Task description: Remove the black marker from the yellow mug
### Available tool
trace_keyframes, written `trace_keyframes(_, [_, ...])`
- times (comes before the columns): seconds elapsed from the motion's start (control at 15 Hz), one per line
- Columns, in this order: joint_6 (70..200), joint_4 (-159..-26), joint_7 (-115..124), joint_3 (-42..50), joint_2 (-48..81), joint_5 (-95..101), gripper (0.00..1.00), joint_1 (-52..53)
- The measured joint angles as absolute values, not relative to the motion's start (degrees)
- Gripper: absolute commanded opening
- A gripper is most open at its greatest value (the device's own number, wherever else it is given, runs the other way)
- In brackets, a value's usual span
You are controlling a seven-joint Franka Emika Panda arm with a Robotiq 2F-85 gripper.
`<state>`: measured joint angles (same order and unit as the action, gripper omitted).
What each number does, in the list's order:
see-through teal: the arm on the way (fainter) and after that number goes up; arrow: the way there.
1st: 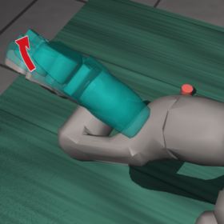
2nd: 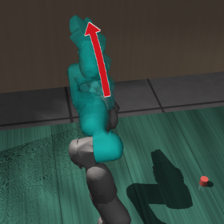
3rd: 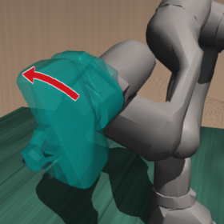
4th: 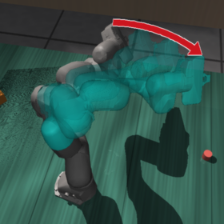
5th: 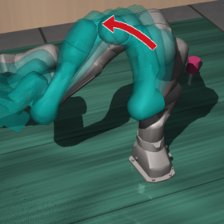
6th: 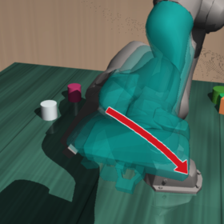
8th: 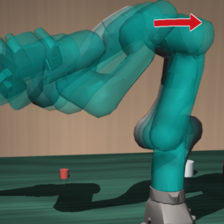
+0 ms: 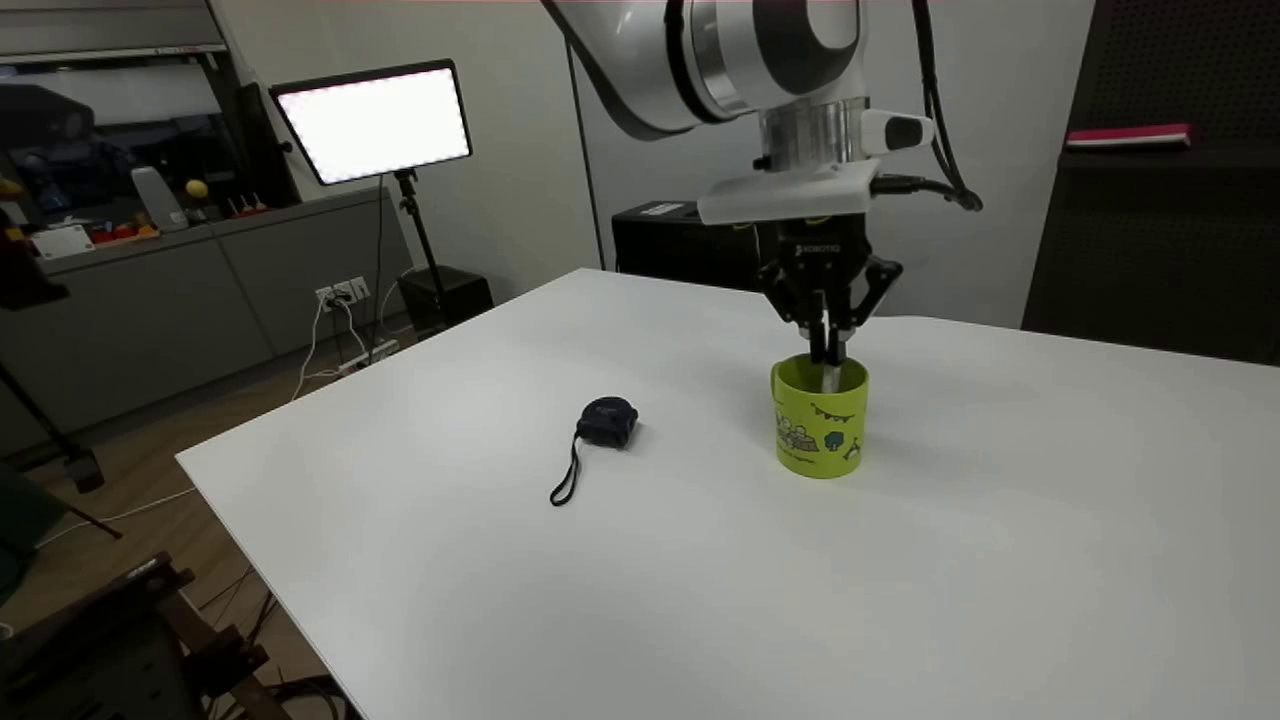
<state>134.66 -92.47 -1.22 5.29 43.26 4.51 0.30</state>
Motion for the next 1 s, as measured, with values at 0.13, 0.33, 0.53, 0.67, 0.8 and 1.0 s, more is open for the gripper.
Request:
trace_keyframes(0.13, [134.59,-92.44,-1.22,5.34,43.27,4.62,0.02,0.30])
trace_keyframes(0.33, [134.59,-92.38,-1.22,5.42,43.28,4.64,0.02,0.31])
trace_keyframes(0.53, [134.58,-92.35,-1.22,5.53,43.30,4.67,0.02,0.32])
trace_keyframes(0.67, [134.23,-92.26,-1.13,5.56,43.30,4.67,0.02,0.32])
trace_keyframes(0.8, [132.95,-91.86,-1.10,5.56,43.29,4.64,0.02,0.34])
trace_keyframes(1.0, [129.30,-90.42,-1.10,6.02,42.28,4.96,0.02,0.30])
